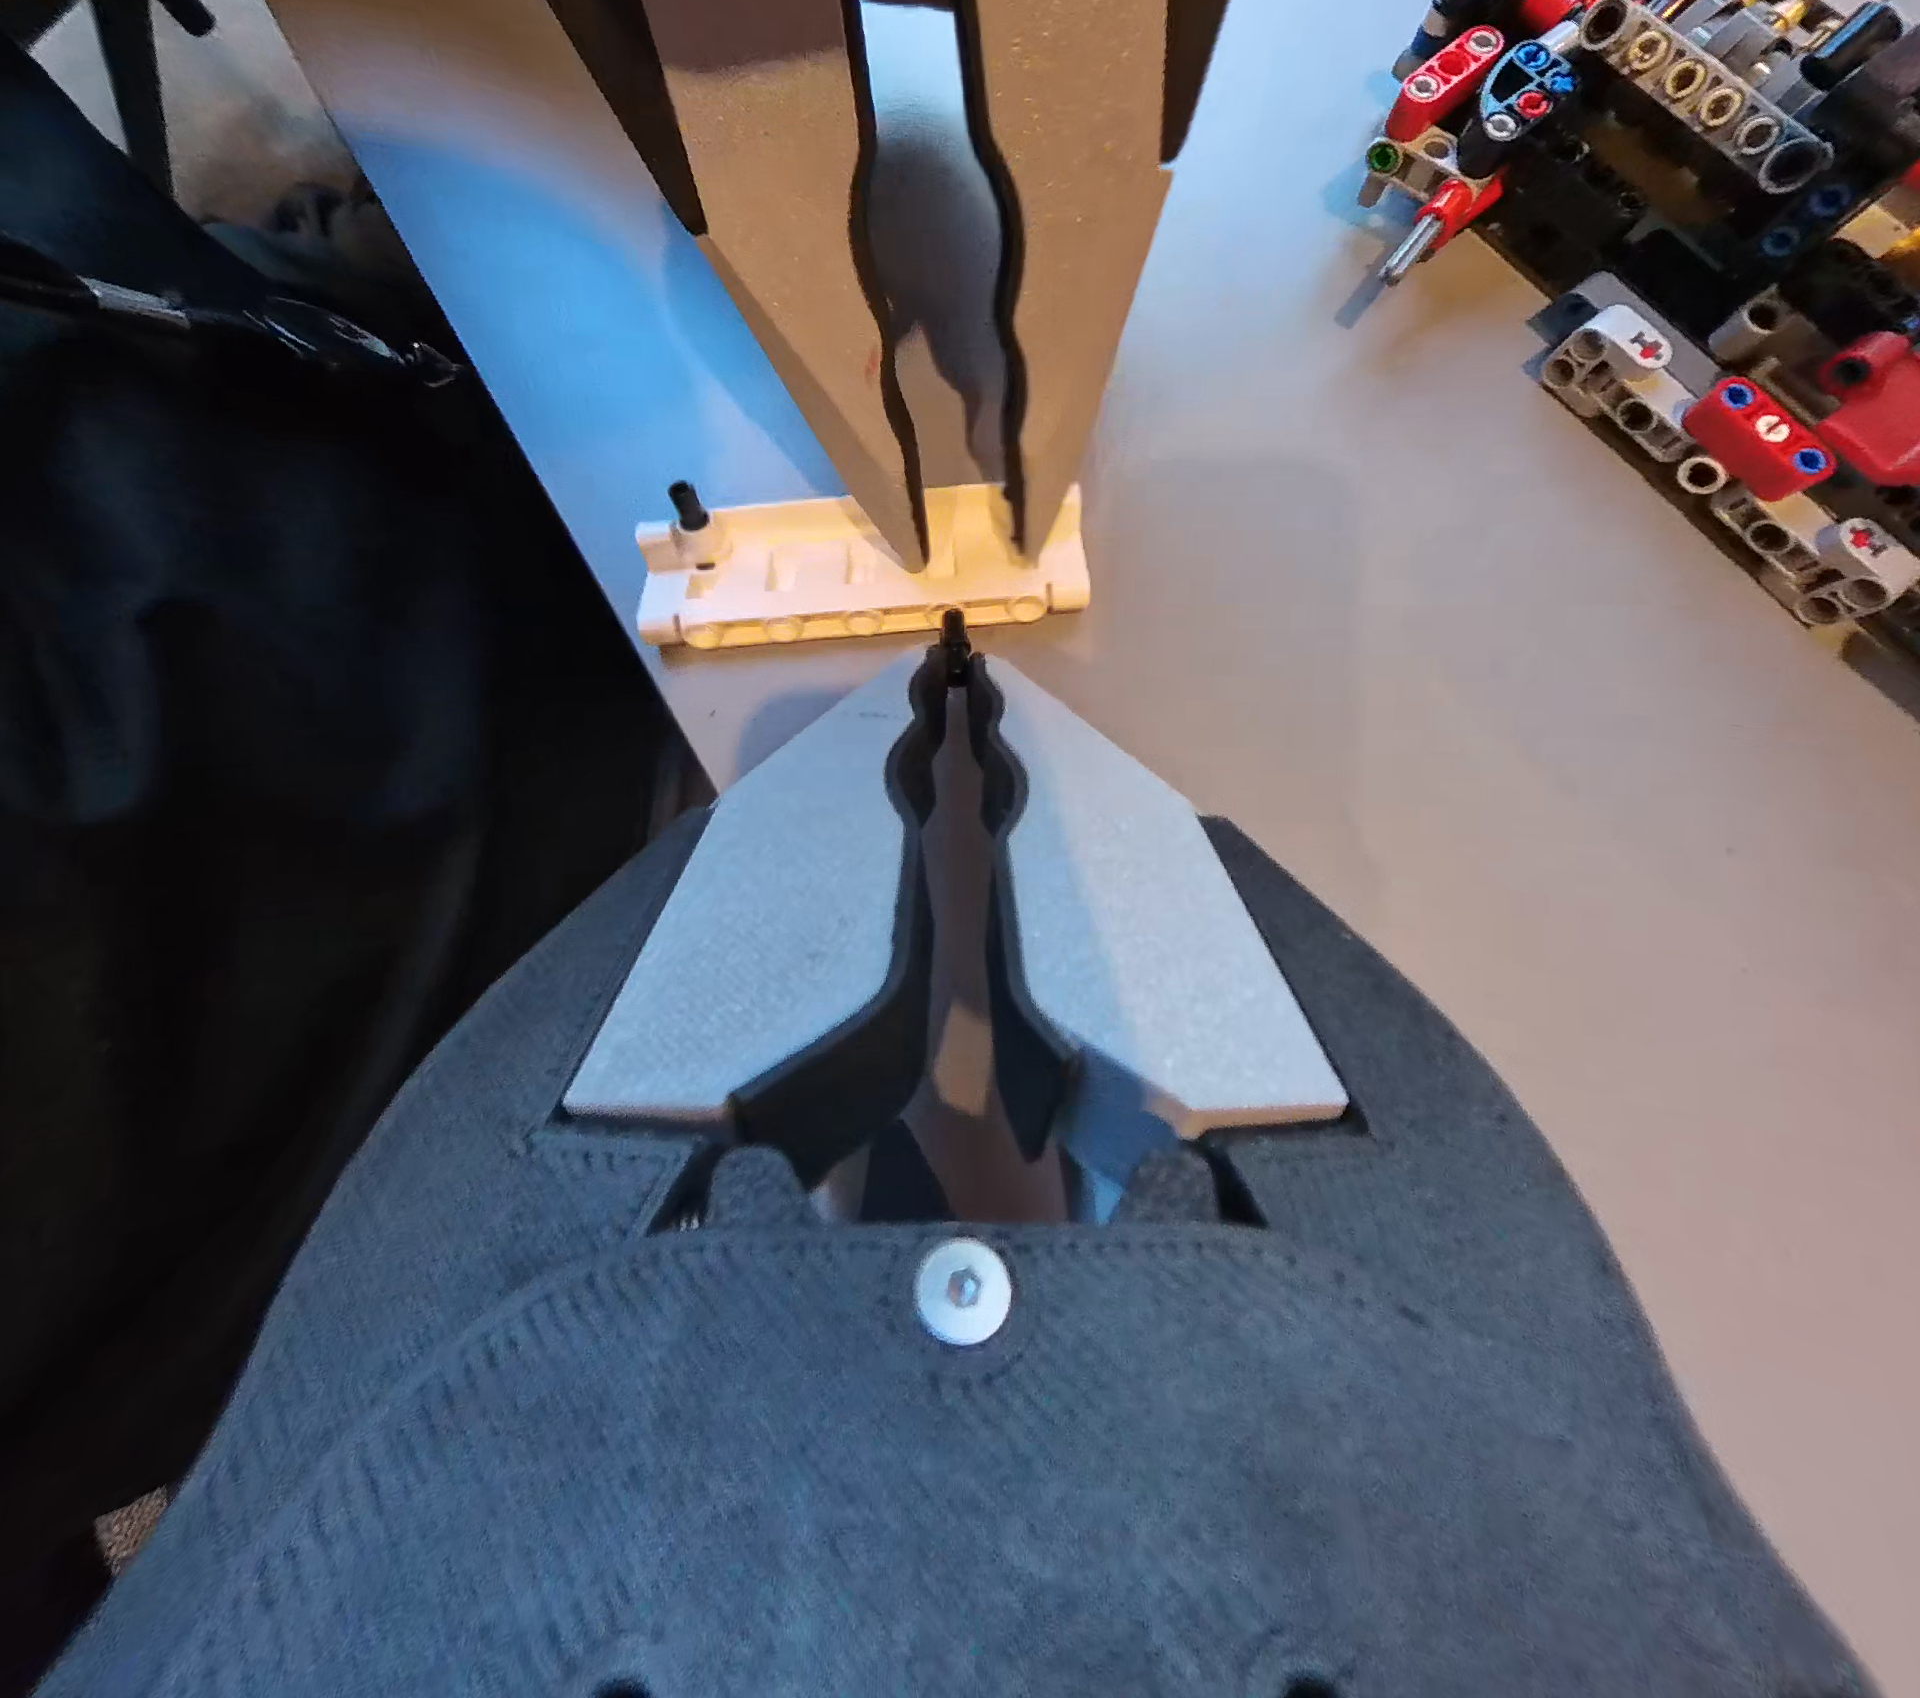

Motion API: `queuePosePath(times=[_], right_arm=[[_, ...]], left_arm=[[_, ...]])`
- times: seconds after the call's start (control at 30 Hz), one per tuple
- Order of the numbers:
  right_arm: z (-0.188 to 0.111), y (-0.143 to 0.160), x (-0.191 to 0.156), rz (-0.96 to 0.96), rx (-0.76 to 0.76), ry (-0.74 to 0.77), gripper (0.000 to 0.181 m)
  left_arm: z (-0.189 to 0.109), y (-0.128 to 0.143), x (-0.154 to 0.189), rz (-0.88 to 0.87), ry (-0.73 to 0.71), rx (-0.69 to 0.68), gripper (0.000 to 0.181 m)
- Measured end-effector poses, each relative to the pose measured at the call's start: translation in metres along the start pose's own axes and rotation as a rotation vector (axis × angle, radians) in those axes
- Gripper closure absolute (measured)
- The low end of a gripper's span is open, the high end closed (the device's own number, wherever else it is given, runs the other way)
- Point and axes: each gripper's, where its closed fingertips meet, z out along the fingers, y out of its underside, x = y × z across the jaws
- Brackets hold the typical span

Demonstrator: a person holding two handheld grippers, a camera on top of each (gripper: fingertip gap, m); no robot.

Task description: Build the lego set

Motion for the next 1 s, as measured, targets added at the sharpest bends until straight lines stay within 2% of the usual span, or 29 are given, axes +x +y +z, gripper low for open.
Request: queuePosePath(times=[0.43, 0.63, 1.0], right_arm=[[0.001, 0.0, 0.001, -0.019, -0.015, -0.005, 0.179], [0.001, -0.001, 0.002, -0.022, -0.013, -0.006, 0.179], [0.001, -0.005, 0.001, -0.104, -0.041, -0.044, 0.18]], left_arm=[[-0.001, -0.001, -0.014, 0.022, -0.073, -0.031, 0.156], [0.003, 0.003, -0.014, 0.016, -0.032, -0.074, 0.153], [0.005, 0.002, -0.01, -0.014, 0.013, -0.007, 0.158]])
